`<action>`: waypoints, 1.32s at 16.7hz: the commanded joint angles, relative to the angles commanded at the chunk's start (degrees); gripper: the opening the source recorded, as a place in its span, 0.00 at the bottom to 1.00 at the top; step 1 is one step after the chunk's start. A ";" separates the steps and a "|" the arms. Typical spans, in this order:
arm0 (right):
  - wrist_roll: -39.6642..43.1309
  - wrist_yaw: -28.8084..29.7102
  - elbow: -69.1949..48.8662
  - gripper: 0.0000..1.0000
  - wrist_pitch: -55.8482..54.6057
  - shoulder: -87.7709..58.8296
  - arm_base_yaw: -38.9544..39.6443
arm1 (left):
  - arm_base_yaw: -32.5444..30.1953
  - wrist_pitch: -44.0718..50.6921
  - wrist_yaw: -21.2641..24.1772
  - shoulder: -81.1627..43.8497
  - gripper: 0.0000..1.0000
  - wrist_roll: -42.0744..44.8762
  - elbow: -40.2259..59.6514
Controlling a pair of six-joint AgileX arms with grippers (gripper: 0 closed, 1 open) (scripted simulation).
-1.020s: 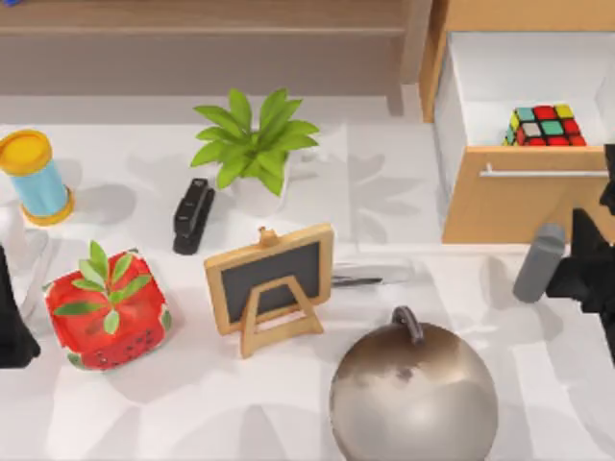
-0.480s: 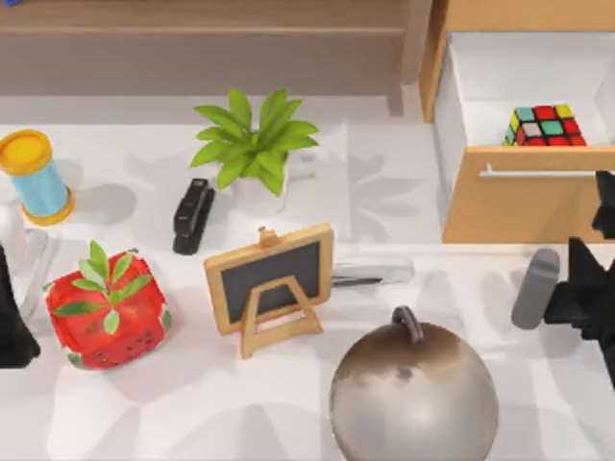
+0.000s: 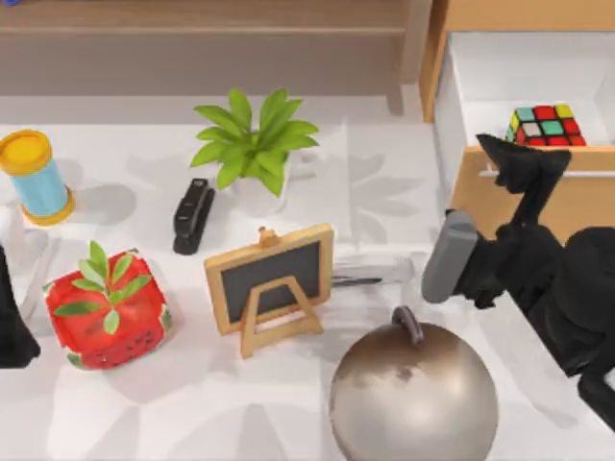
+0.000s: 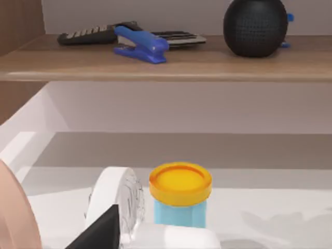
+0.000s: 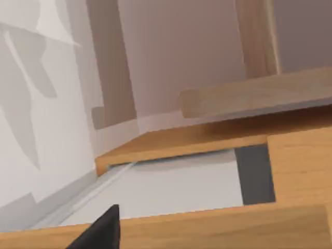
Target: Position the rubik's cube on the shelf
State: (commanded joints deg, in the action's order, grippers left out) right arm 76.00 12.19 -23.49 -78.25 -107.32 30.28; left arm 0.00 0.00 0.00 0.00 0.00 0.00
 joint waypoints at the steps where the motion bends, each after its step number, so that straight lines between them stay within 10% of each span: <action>1: -2.68 -1.25 -2.86 1.00 5.03 0.98 0.65 | 0.00 0.00 0.00 0.00 1.00 0.00 0.00; 22: -69.89 -11.45 -100.22 1.00 144.10 -21.44 -19.11 | 0.00 0.00 0.00 0.00 1.00 0.00 0.00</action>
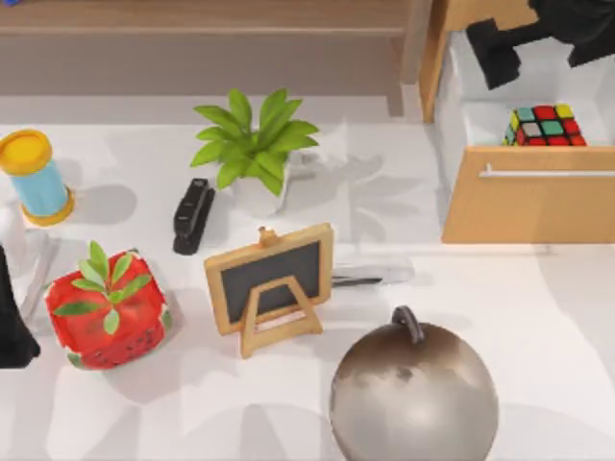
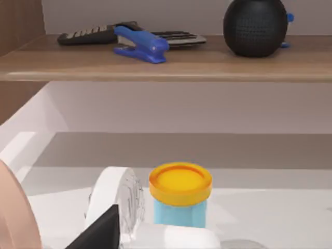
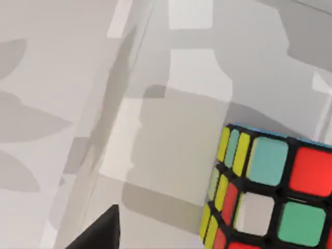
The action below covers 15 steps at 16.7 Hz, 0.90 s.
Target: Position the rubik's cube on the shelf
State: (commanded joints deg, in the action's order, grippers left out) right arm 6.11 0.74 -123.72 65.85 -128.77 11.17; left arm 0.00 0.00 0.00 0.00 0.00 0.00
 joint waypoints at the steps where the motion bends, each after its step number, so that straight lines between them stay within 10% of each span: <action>1: -2.05 -0.05 -3.61 1.00 4.36 -2.18 -0.84 | 0.00 0.00 0.00 0.00 1.00 0.00 0.00; 15: -9.49 -0.08 -15.76 1.00 17.86 -11.15 -3.30 | 0.00 0.00 0.00 0.00 1.00 0.00 0.00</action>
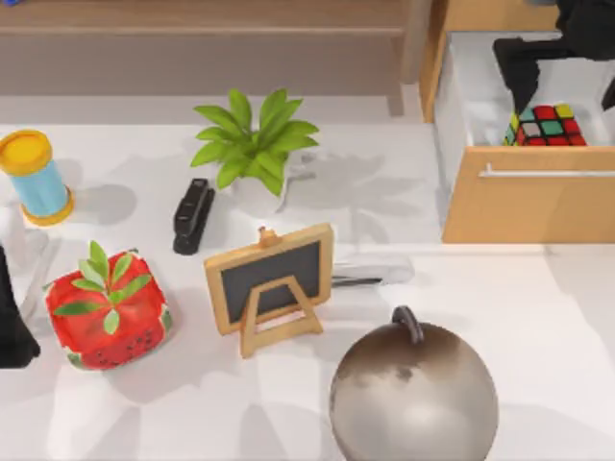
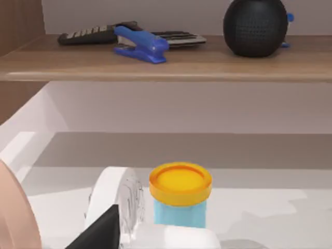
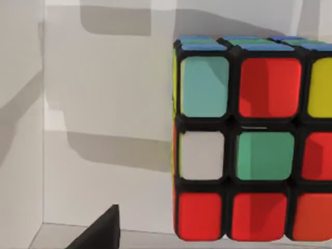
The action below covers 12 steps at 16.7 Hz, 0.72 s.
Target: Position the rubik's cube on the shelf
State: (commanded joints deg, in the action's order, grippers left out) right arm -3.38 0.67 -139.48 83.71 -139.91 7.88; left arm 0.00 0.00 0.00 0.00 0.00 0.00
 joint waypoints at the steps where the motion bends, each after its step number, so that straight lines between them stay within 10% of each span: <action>1: -0.24 0.02 1.32 1.00 -0.89 0.45 0.18 | 0.00 0.00 0.00 0.00 1.00 0.00 0.00; 12: 0.02 0.03 12.00 1.00 -11.43 0.06 -0.32 | 0.00 0.00 0.00 0.00 1.00 0.00 0.00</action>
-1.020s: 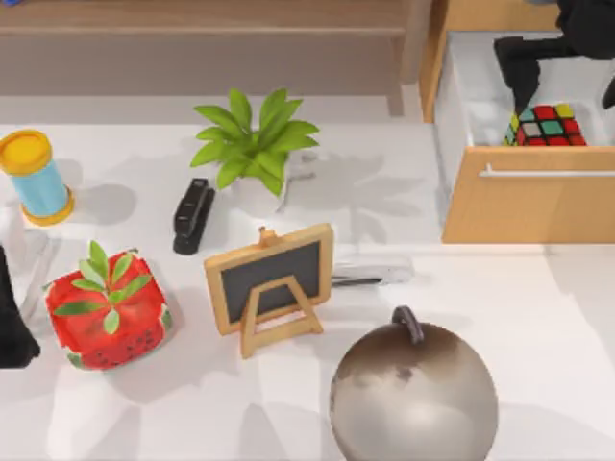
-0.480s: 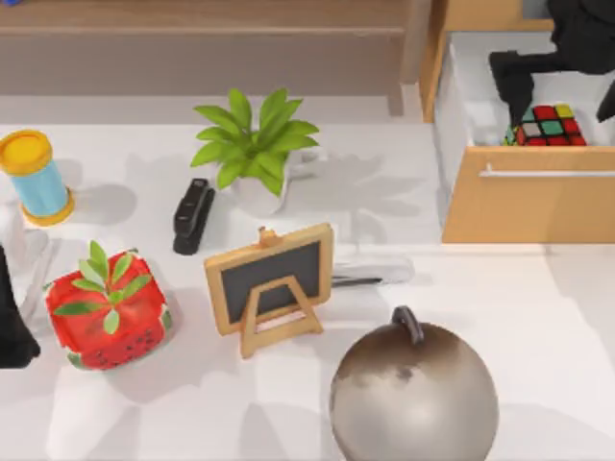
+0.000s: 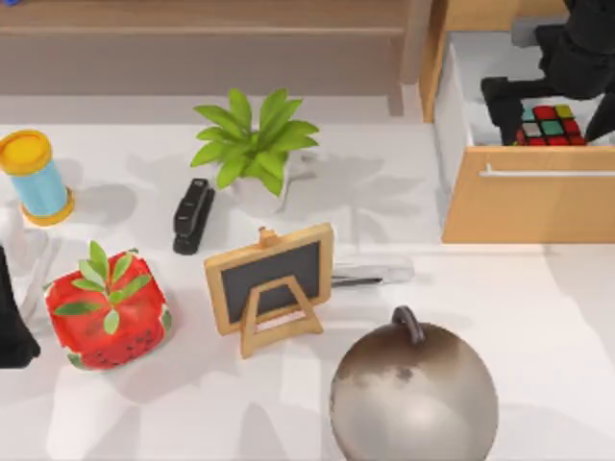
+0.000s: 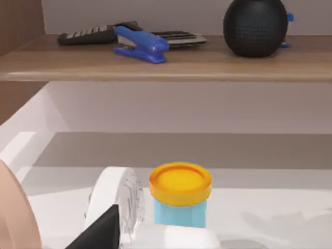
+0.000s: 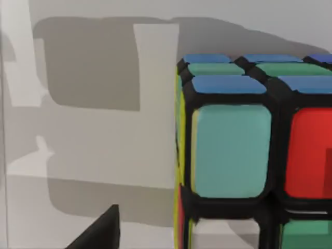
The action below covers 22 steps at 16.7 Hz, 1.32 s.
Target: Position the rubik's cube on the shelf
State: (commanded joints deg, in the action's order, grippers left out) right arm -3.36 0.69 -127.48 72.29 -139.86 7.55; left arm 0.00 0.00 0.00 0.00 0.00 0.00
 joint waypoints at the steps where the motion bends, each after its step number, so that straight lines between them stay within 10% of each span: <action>1: 0.10 -0.03 -0.47 1.00 -0.39 -0.70 -0.06 | 0.00 0.00 0.00 0.00 1.00 0.00 0.00; 6: 0.14 -0.05 -1.00 1.00 -0.71 -1.33 -0.11 | 0.00 0.00 0.00 0.00 1.00 0.00 0.00; 19: 0.14 -0.05 -1.00 0.02 -0.71 -1.33 -0.11 | 0.00 0.00 0.00 0.00 1.00 0.00 0.00; 22: 0.14 -0.05 -1.00 0.00 -0.71 -1.33 -0.11 | 0.00 0.00 0.00 0.00 1.00 0.00 0.00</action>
State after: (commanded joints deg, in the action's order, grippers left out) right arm -3.22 0.65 -128.47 71.57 -141.18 7.45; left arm 0.00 0.00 0.00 0.00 0.00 0.00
